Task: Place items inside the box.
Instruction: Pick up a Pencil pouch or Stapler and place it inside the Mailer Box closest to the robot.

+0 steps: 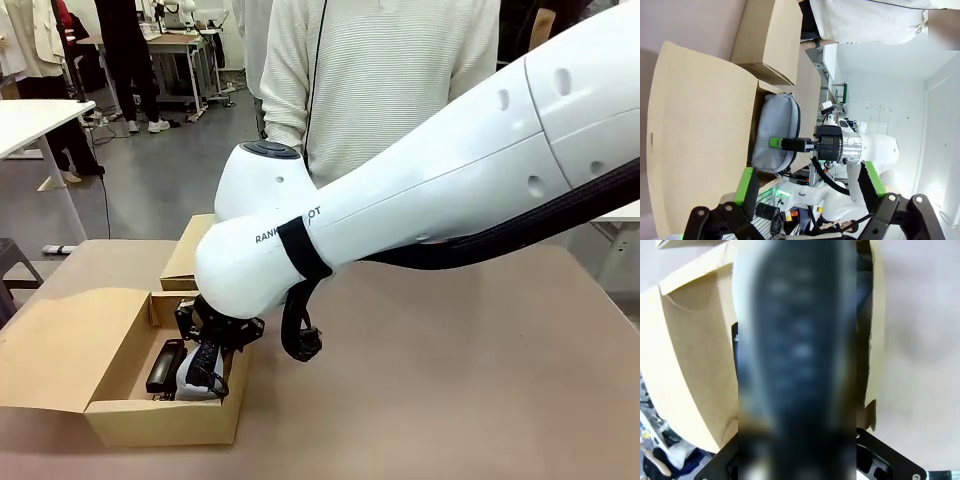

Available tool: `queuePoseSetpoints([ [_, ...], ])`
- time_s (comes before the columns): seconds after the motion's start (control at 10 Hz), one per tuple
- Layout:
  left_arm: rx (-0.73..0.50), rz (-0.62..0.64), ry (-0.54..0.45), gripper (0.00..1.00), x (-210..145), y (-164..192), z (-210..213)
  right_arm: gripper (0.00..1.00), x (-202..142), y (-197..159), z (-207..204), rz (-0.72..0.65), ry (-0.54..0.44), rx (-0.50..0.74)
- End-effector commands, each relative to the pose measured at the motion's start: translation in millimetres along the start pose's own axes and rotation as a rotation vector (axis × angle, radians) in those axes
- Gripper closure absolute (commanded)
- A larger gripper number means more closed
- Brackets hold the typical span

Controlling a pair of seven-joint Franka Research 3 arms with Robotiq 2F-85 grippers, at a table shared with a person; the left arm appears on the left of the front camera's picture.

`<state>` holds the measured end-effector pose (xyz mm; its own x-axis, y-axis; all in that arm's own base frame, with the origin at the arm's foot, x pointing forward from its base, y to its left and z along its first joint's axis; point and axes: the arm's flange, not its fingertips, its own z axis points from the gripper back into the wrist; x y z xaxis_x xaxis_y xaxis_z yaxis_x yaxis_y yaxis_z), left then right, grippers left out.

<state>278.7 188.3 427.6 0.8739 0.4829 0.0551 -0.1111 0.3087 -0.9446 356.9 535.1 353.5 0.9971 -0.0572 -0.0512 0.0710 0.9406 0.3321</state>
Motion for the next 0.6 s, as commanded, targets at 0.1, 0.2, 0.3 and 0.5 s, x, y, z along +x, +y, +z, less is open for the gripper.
queuePoseSetpoints([
  [0.1,-0.019,-0.018,0.0,0.0,-2.4,0.3,0.6,0.93,0.1,9.9,3.3,0.008,-0.003,-0.014],
  [0.2,-0.019,-0.018,0.0,0.0,-2.4,0.3,0.6,0.78,0.4,10.0,4.2,0.006,0.004,-0.012],
  [0.3,-0.019,-0.018,0.0,0.0,-2.4,0.3,0.6,0.34,0.3,8.8,4.9,0.012,0.009,-0.015],
  [0.5,-0.019,-0.018,0.0,0.0,-2.4,0.3,0.6,0.0,-1.0,6.4,4.9,0.015,0.022,-0.014],
])
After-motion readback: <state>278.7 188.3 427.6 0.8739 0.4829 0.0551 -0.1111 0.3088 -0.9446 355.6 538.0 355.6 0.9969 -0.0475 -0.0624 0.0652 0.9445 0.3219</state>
